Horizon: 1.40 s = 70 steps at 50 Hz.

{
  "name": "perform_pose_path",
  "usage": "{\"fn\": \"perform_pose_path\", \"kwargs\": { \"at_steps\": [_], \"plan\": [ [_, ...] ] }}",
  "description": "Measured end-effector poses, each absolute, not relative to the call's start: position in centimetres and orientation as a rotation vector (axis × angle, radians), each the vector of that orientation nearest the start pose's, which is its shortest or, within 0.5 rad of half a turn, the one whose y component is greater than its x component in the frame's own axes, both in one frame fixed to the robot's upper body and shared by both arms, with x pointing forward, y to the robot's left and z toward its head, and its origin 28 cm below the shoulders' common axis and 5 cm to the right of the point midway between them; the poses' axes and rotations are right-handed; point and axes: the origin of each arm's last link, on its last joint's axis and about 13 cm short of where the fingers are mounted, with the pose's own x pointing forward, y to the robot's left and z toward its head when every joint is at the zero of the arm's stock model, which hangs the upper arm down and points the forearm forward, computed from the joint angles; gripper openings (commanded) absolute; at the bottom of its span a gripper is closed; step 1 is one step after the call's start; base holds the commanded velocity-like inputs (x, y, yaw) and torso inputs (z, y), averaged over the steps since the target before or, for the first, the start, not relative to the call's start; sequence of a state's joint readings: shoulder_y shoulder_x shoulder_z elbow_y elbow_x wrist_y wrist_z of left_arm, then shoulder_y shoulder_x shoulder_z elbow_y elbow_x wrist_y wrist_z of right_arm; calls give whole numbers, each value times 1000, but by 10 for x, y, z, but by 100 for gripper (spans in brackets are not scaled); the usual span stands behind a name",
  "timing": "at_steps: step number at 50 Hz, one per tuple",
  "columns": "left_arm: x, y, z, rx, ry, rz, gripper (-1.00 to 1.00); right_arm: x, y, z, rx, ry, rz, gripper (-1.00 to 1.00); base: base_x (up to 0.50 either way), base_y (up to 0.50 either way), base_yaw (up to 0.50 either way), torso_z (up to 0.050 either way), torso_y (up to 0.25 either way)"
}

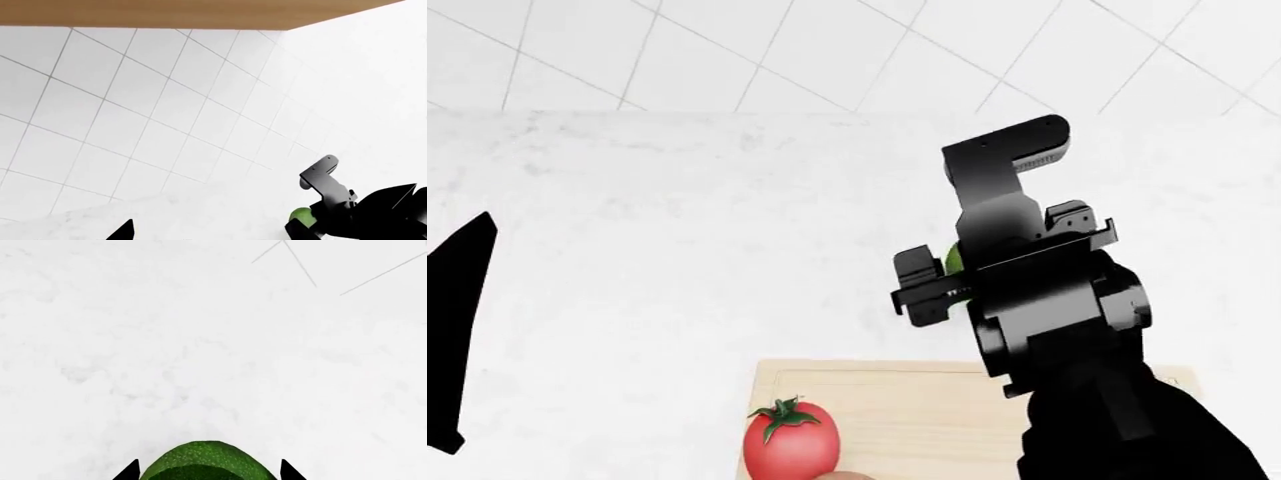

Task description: Place the avocado, onion, tomato and bell pepper on the cutting board.

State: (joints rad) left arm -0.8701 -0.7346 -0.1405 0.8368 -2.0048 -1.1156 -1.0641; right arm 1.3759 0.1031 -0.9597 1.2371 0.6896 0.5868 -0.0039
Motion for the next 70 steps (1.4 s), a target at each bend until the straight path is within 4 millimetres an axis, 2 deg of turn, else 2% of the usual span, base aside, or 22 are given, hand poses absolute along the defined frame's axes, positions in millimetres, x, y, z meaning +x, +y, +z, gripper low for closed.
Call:
{"fn": "perform_pose_path", "kwargs": {
  "at_steps": [1,19,23,26,30,36,44,51,58,70],
  "plan": [
    [150,240,285,16,-127,-337,100,413,-114,173,-306,563,92,-100,0,0,0,0,0],
    [149,240,286,14,-128,-340,100,413,-115,176,-289,563,75,-100,0,0,0,0,0],
    [152,239,284,5,-139,-339,100,407,-117,184,-260,598,96,-100,0,0,-1,0,0],
    [154,238,282,-1,-145,-338,100,398,-107,201,-238,609,208,-100,0,0,0,0,0],
    [158,237,281,-7,-153,-337,100,381,-99,240,-263,495,282,-100,0,0,0,0,0],
    [162,236,278,-15,-160,-337,100,350,-111,280,-211,351,250,-100,0,0,0,0,0],
    [164,236,276,-23,-165,-336,100,311,-128,306,-176,244,194,-100,0,0,0,0,0],
    [164,236,274,-30,-168,-336,100,279,-132,312,-194,206,196,-100,0,0,0,0,0],
    [163,235,274,-36,-171,-335,100,253,-136,310,-225,197,207,-100,0,0,0,0,0],
    [162,234,274,-40,-169,-336,100,234,-143,294,-236,240,200,-100,0,0,0,0,0]
  ]
}}
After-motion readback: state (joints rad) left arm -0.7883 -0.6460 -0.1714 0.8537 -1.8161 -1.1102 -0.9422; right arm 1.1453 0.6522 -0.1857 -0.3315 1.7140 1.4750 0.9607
